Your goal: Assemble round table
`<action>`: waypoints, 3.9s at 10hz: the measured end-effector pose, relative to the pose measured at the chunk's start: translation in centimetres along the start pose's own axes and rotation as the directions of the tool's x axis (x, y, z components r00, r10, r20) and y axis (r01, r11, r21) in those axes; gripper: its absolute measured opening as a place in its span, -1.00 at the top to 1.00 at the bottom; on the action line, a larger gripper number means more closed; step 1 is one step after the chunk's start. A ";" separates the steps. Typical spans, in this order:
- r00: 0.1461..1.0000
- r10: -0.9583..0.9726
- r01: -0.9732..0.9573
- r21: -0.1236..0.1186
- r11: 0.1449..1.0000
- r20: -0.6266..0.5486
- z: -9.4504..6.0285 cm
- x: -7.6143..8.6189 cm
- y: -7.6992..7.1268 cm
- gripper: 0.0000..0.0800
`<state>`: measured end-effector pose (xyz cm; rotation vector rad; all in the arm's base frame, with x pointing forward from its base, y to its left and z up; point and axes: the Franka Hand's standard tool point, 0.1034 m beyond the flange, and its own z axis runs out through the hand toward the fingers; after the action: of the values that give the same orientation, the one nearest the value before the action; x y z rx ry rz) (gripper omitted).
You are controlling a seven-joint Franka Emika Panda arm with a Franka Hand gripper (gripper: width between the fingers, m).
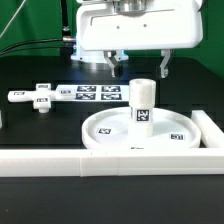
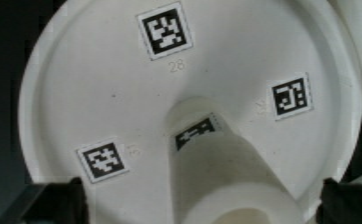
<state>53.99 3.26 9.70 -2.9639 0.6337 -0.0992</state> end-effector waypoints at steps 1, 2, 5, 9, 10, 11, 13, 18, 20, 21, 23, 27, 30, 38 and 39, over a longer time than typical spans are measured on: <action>0.985 -0.171 0.170 -0.006 0.985 -0.019 0.3 0.2 0.3 -0.62; 0.953 -0.304 0.304 -0.009 0.953 -0.009 0.4 -0.1 1.6 -0.62; 0.911 -0.413 0.413 -0.017 0.910 -0.001 0.3 -0.7 3.8 -0.62; 0.673 -0.739 0.738 -0.039 0.673 -0.012 0.9 0.0 4.0 -0.62; 0.551 -0.834 0.833 -0.050 0.551 -0.006 1.4 0.2 4.7 -0.62; 0.445 -0.896 0.894 -0.069 0.443 0.002 1.2 0.6 5.4 -0.62; 0.353 -0.935 0.933 -0.076 0.351 0.019 1.2 0.7 6.1 -0.62; 0.358 -0.930 0.934 -0.045 0.355 0.088 1.6 -0.2 10.9 -0.62; 0.355 -0.927 0.935 -0.039 0.353 0.124 1.5 -0.2 12.5 -0.62; 0.359 -0.924 0.933 -0.034 0.358 0.129 1.6 -0.4 12.6 -0.62; 0.359 -0.924 0.933 -0.034 0.358 0.129 1.6 -0.4 12.6 -0.62; 0.353 -0.918 0.931 0.028 0.363 0.179 1.8 -1.8 17.0 -0.62; 0.346 -0.922 0.934 0.035 0.357 0.177 2.0 -2.2 18.6 -0.62; 0.305 -0.938 0.950 0.010 0.311 0.166 2.8 -2.9 21.1 -0.62; 0.304 -0.938 0.950 0.014 0.311 0.168 2.9 -3.0 21.2 -0.62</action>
Offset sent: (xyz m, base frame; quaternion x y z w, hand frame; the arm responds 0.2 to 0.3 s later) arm -0.0423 -0.0337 0.0007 0.0272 0.0107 -0.0055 0.9996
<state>42.95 -14.43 4.12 -2.8764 -1.2766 0.0670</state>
